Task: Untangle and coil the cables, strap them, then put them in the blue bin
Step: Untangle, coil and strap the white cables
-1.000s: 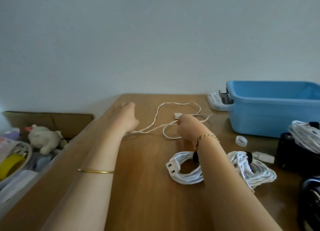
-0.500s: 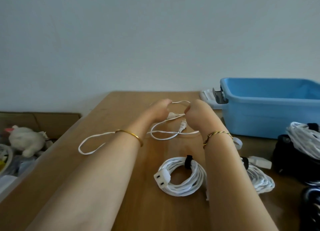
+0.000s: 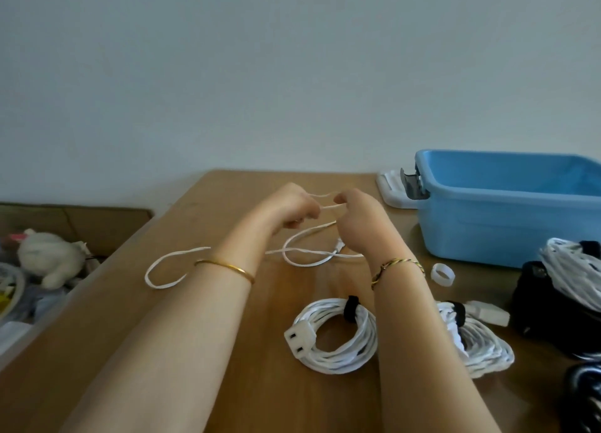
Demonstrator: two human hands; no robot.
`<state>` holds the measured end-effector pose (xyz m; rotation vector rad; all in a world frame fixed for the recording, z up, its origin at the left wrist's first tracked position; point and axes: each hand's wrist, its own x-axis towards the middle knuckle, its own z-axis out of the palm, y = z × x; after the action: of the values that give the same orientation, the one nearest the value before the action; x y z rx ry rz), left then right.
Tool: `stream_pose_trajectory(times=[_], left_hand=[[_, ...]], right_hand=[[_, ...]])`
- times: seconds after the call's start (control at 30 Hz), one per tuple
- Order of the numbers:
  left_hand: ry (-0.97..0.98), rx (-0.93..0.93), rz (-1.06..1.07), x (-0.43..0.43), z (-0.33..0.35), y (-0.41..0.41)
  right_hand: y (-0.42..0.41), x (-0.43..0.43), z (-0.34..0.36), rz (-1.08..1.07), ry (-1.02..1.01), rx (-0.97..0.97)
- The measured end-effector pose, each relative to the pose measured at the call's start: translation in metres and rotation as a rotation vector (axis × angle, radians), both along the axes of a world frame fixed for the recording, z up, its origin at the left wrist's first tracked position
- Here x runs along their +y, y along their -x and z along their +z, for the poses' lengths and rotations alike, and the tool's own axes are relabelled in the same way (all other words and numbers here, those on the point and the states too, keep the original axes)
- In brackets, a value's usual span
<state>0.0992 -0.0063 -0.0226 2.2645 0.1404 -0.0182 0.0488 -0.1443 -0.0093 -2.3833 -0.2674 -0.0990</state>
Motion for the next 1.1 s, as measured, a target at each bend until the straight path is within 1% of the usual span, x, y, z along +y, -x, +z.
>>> stream_pose_trajectory(times=[0.1,0.2,0.27,0.33,0.4,0.5,0.57,0.6,0.63,0.73,0.8,0.83,0.97,1.1], left_hand=[[0.302,0.042,-0.025,0.008,0.018,0.04],[0.594,0.074,-0.131,0.018,0.027,0.075],[0.726,0.144,-0.242,0.023,0.032,0.092],[0.784,0.169,-0.325,0.026,0.037,0.104],[0.866,0.101,-0.383,0.027,0.04,0.109],[1.158,-0.002,-0.512,0.029,0.045,0.111],[1.357,-0.044,-0.606,0.034,0.047,0.108],[1.426,-0.077,-0.606,0.035,0.049,0.106],[1.467,-0.127,-0.561,0.034,0.05,0.105],[1.506,-0.348,-0.316,0.03,0.055,0.103],[1.551,-0.454,-0.213,0.032,0.056,0.101],[1.537,-0.493,-0.181,0.034,0.056,0.099],[1.306,-0.621,-0.018,0.039,0.052,0.095],[1.184,-0.724,0.093,0.041,0.049,0.092]], right_hand=[[-0.001,0.01,-0.004,0.061,-0.016,-0.086],[-0.004,0.019,-0.006,0.115,-0.021,-0.192],[-0.004,0.022,-0.004,0.124,-0.067,-0.272],[-0.002,0.025,0.001,0.129,-0.133,-0.327],[0.0,0.029,0.003,0.142,-0.2,-0.358],[0.005,0.038,0.002,0.179,-0.289,-0.316],[0.005,0.042,-0.002,0.19,-0.265,-0.296],[0.004,0.044,-0.005,0.192,-0.224,-0.303],[0.004,0.045,-0.006,0.2,-0.182,-0.309],[0.006,0.048,-0.007,0.247,-0.052,-0.243],[0.009,0.049,-0.009,0.312,-0.014,-0.148],[0.01,0.049,-0.008,0.345,-0.015,-0.121],[0.013,0.044,0.001,0.421,-0.014,-0.111],[0.013,0.038,0.01,0.42,0.046,-0.134]])
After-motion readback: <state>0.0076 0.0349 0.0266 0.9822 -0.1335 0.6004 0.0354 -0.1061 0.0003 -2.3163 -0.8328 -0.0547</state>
